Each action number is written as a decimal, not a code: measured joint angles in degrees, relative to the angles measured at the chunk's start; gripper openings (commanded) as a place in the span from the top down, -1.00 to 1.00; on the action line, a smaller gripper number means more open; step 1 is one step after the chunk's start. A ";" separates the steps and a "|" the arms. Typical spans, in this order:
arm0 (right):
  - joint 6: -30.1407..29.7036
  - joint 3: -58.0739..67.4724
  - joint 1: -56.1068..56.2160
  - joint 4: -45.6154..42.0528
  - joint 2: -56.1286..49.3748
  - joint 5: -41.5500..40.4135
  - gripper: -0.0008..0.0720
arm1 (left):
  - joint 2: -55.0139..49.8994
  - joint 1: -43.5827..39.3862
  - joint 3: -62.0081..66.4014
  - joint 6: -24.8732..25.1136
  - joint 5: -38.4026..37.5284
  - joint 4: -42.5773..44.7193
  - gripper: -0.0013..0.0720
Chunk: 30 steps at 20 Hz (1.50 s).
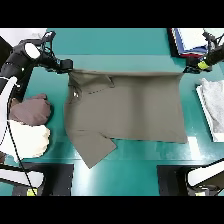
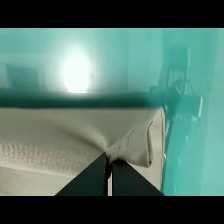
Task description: Fold the shirts.
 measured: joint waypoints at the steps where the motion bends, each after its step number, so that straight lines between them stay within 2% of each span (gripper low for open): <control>1: -0.44 0.35 0.02 0.11 -0.31 0.22 0.93 | -0.33 0.76 0.13 1.49 -0.92 -1.77 0.89; 4: -1.88 -3.50 0.02 -0.02 1.53 1.42 0.93 | -0.79 1.81 -0.46 5.03 -6.75 -3.65 0.89; 8: -2.60 -15.52 0.35 -0.11 6.34 -1.42 0.92 | -1.05 1.68 -5.14 6.78 -11.28 -4.22 0.89; 9: -2.64 -18.34 0.46 -0.04 7.32 -2.64 0.62 | -1.14 1.51 -6.75 6.62 -11.87 -4.24 0.80; 10: -2.64 -21.00 0.48 0.09 8.20 -3.91 0.00 | -1.14 1.40 -8.09 6.08 -12.07 -4.37 -0.03; 11: -2.64 -23.02 0.50 0.17 8.96 -4.81 -0.12 | -1.11 1.36 -9.31 5.22 -12.20 -4.33 -0.37; 15: -2.49 -27.26 0.11 0.92 12.50 -5.99 -0.12 | 0.48 1.25 -11.63 2.78 -14.45 -3.15 -0.34; 19: -2.80 -28.96 -0.61 1.49 19.39 -2.80 -0.12 | 9.55 1.33 -17.73 0.72 -17.38 2.51 -0.34; 24: -3.37 -36.22 -0.92 2.03 30.64 -1.22 -0.12 | 27.76 1.18 -38.88 -1.88 -18.10 3.13 -0.34; 27: -3.48 -42.10 -0.98 2.05 36.39 -3.13 -0.12 | 36.94 1.16 -52.00 -3.43 -17.75 -0.46 -0.34; 30: -3.50 -46.27 -0.98 2.10 40.19 -5.05 -0.12 | 41.27 1.14 -61.09 -4.11 -15.74 -5.18 -0.34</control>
